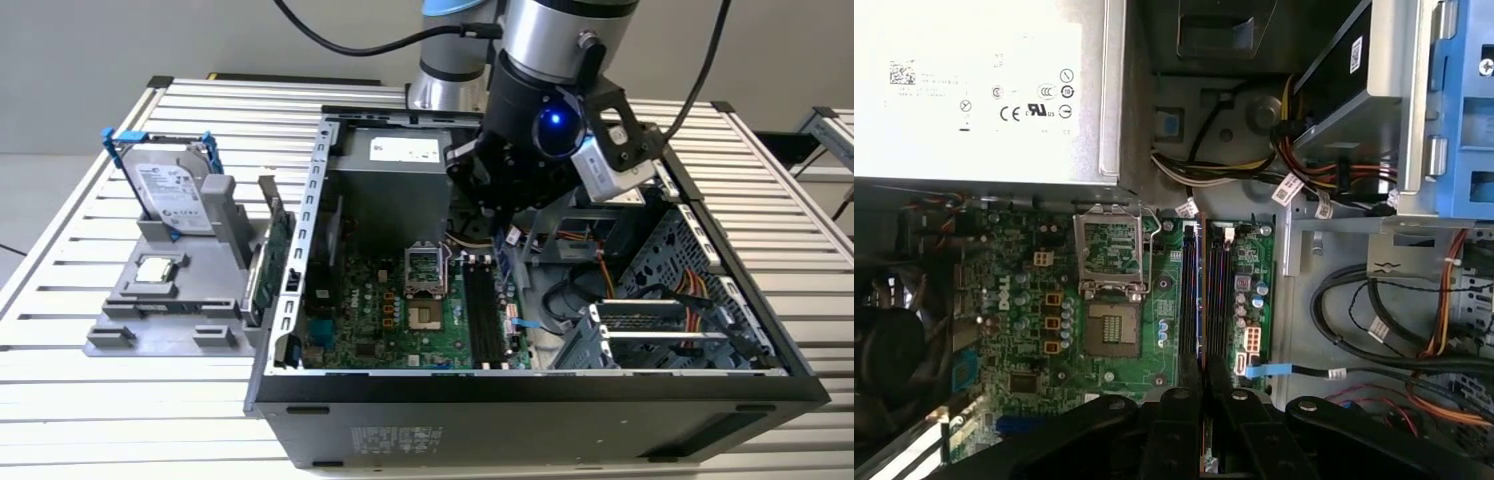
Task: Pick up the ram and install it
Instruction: 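Insert the ram into the slot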
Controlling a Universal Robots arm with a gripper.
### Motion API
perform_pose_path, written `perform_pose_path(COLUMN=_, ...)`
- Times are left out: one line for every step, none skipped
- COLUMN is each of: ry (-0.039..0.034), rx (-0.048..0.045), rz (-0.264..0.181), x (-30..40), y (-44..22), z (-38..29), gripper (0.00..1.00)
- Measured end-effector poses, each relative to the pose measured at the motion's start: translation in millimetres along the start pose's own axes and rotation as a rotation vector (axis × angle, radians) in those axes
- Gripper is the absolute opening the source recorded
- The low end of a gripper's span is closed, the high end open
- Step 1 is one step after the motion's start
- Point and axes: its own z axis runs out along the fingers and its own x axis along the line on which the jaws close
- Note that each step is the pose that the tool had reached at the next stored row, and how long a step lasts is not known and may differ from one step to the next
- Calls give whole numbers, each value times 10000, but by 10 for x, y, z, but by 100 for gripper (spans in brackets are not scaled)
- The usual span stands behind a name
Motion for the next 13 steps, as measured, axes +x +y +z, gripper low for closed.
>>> perform_pose_path(ry=0, rx=1, rz=0, x=0, y=0, z=2, gripper=0)
perform_pose_path(ry=0, rx=-1, rz=0, x=0, y=0, z=5, gripper=0)
perform_pose_path(ry=0, rx=-1, rz=0, x=0, y=0, z=8, gripper=0)
perform_pose_path(ry=0, rx=-1, rz=0, x=0, y=0, z=12, gripper=0)
perform_pose_path(ry=0, rx=-1, rz=0, x=0, y=0, z=15, gripper=0)
perform_pose_path(ry=0, rx=0, rz=0, x=0, y=0, z=18, gripper=0)
perform_pose_path(ry=0, rx=0, rz=0, x=0, y=0, z=21, gripper=0)
perform_pose_path(ry=0, rx=0, rz=0, x=-1, y=0, z=23, gripper=0)
perform_pose_path(ry=0, rx=0, rz=0, x=0, y=0, z=25, gripper=0)
perform_pose_path(ry=0, rx=-1, rz=0, x=-1, y=0, z=28, gripper=0)
perform_pose_path(ry=0, rx=-1, rz=0, x=-1, y=0, z=30, gripper=0)
perform_pose_path(ry=0, rx=1, rz=0, x=-1, y=0, z=30, gripper=0)
perform_pose_path(ry=1, rx=2, rz=0, x=-1, y=-1, z=31, gripper=0)
